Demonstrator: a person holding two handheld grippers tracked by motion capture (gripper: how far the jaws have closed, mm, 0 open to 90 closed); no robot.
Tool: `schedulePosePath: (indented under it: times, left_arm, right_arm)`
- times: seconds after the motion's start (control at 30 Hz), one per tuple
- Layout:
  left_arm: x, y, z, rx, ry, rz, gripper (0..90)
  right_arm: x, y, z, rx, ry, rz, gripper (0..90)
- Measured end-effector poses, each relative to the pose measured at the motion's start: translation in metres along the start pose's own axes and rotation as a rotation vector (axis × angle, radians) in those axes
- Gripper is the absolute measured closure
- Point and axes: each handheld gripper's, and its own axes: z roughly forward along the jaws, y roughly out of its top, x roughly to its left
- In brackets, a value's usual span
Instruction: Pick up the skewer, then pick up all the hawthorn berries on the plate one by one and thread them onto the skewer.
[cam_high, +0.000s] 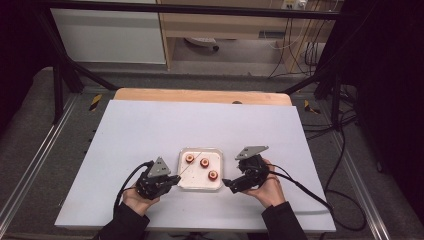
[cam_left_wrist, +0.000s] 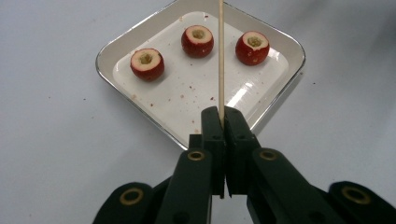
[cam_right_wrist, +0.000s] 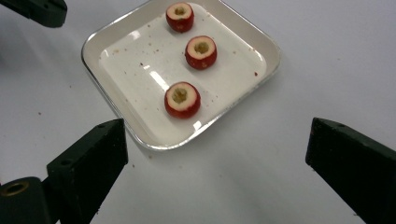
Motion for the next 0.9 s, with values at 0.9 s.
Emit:
schedulePosePath:
  times: [0.9]
  left_arm:
    - [0.006,-0.008,-0.001,-0.054,0.011,-0.035,88.2]
  right_arm:
    - [0.011,0.040,0.044,0.129,0.070,0.046,22.2]
